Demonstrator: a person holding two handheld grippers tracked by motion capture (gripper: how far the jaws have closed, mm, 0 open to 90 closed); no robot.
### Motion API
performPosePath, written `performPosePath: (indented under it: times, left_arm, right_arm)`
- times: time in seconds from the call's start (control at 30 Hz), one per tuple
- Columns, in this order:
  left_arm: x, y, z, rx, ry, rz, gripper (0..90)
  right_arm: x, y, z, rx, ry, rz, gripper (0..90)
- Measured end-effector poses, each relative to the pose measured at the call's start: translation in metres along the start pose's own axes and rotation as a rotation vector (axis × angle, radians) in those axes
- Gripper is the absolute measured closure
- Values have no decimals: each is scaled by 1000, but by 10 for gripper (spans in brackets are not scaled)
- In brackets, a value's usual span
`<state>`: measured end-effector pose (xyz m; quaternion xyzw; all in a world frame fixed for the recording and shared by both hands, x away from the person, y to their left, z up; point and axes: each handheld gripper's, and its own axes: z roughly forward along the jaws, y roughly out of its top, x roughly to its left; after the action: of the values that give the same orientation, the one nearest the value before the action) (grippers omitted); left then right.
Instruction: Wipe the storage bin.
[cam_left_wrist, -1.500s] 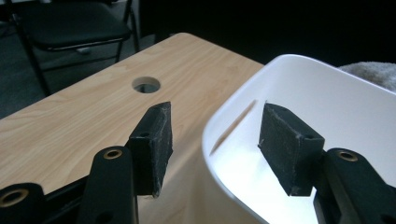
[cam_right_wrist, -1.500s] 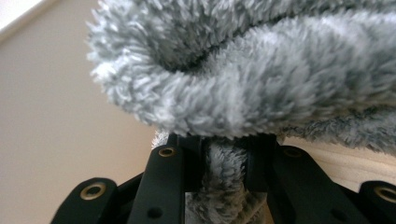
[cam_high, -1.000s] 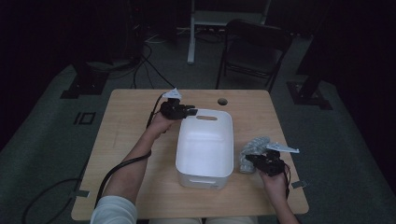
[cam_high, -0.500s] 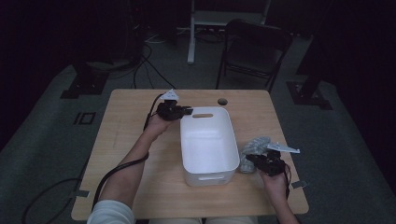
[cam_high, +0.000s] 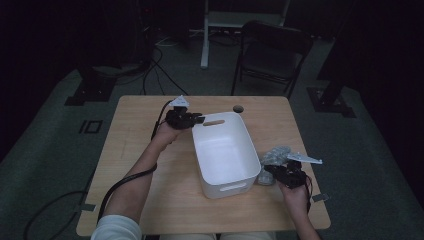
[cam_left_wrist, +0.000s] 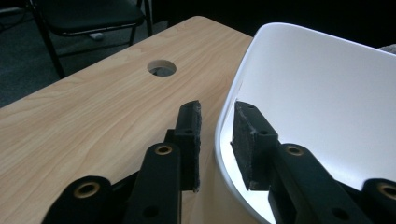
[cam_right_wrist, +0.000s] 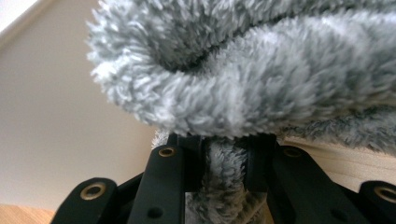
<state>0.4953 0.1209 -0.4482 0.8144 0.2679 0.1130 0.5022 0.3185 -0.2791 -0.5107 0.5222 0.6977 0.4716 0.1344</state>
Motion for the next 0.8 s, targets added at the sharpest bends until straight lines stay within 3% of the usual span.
performPosePath:
  times: [0.23, 0.5, 0.8]
  left_arm:
    - [0, 1, 3, 5, -6, 2, 798]
    - [0, -4, -8, 11, -7, 5, 831]
    - [-1, -13, -26, 9, 40, -10, 843]
  right_arm:
    - [0, 0, 0, 4, 0, -1, 734]
    - [0, 0, 1, 5, -3, -2, 734]
    - [0, 1, 0, 2, -5, -4, 734]
